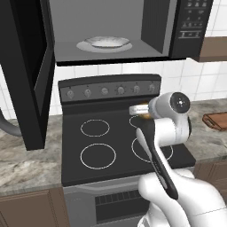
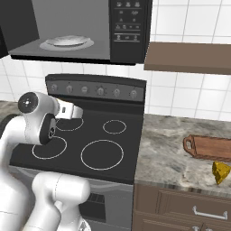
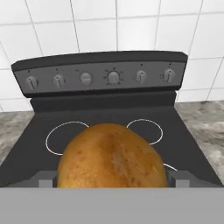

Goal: Retrieve the reheated potato from the microwave, then place the potato, cheese, and condiment on the cutting board.

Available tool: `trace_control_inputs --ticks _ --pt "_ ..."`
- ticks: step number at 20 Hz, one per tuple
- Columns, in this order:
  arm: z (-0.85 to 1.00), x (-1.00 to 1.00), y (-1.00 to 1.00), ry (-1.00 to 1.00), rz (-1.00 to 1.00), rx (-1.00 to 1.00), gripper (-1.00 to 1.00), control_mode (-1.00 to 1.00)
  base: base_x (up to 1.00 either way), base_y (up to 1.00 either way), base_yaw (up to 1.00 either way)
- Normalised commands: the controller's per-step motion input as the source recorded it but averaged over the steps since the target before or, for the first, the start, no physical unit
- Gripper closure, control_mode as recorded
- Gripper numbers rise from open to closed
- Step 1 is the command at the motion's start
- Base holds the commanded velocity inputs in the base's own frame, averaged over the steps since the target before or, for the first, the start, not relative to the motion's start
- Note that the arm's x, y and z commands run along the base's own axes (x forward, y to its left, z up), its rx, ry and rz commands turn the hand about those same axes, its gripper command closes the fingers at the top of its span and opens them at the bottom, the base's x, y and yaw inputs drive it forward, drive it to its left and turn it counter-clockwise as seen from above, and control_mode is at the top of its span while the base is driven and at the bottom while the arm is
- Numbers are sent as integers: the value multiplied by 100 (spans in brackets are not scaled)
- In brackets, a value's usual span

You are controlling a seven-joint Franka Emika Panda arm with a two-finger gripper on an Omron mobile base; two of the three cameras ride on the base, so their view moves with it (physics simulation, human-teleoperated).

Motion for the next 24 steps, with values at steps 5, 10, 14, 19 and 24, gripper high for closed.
trace_control_inputs --ticks 5,10,14,19,24 --pt "-25 31 -15 10 0 -4 100 -100 0 0 0" --pt "-11 6 -4 3 1 0 100 -100 0 0 0" --pt "0 0 0 0 0 0 100 -100 0 0 0" --pt "0 0 0 0 0 0 100 -100 0 0 0" --pt "0 0 0 0 0 0 100 -100 0 0 0"
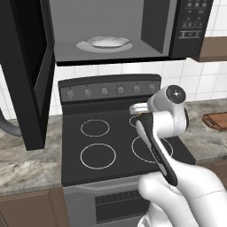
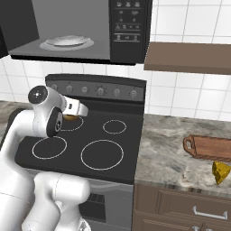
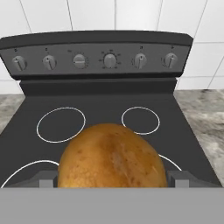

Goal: Retrieve the reheated potato from the microwave, then place the potato, cheese, and condiment on the cutting board.

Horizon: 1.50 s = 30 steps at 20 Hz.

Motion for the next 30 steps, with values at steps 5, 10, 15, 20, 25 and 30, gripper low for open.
trace_control_inputs --ticks 5,10,15,20,25,30 --pt "0 0 0 0 0 0 100 -100 0 0 0" --pt "0 0 0 0 0 0 100 -100 0 0 0" --pt "0 0 0 0 0 0 100 100 0 0 0" --pt "0 0 0 0 0 0 100 100 0 0 0" --pt "0 0 0 0 0 0 100 100 -2 0 0" --pt "0 0 0 0 0 0 100 100 -59 -6 -3"
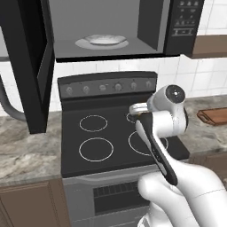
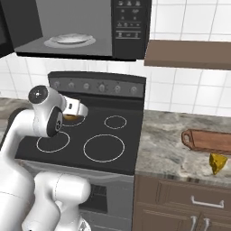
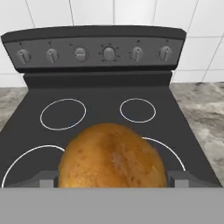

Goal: Retrieve the reheated potato from the microwave, then place the potato, cheese, and condiment on the cutting board.

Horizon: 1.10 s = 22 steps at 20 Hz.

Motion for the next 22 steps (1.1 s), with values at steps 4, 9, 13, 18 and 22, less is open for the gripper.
trace_control_inputs --ticks 4,9,13,18,22 --pt "0 0 0 0 0 0 100 100 -68 -12 -7" --pt "0 0 0 0 0 0 100 100 4 -33 -3" --pt "0 0 0 0 0 0 100 100 25 -66 -1" --pt "0 0 0 0 0 0 100 100 17 -72 0" --pt "0 0 0 0 0 0 100 100 18 -72 0"
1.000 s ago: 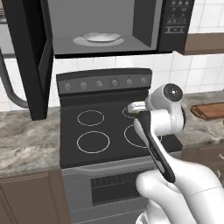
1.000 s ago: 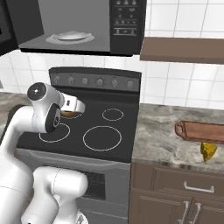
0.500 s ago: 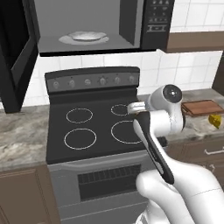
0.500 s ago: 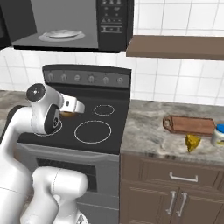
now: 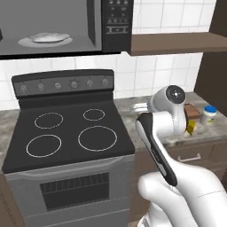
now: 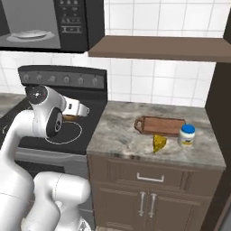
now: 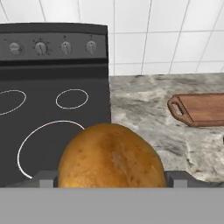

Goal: Retrieve the reheated potato from the microwave, then place the potato, cheese, and condiment on the cutting board.

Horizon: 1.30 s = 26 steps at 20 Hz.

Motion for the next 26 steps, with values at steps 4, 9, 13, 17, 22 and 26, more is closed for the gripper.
trace_control_inputs --ticks 4,9,13,17,22,26 --pt "0 0 0 0 0 0 100 100 22 -71 0" --pt "0 0 0 0 0 0 100 100 29 -64 0" --pt "0 0 0 0 0 0 100 100 38 -59 0" --pt "0 0 0 0 0 0 100 100 57 -36 0" --pt "0 0 0 0 0 0 100 100 52 -19 0" --pt "0 0 0 0 0 0 100 100 44 -13 0"
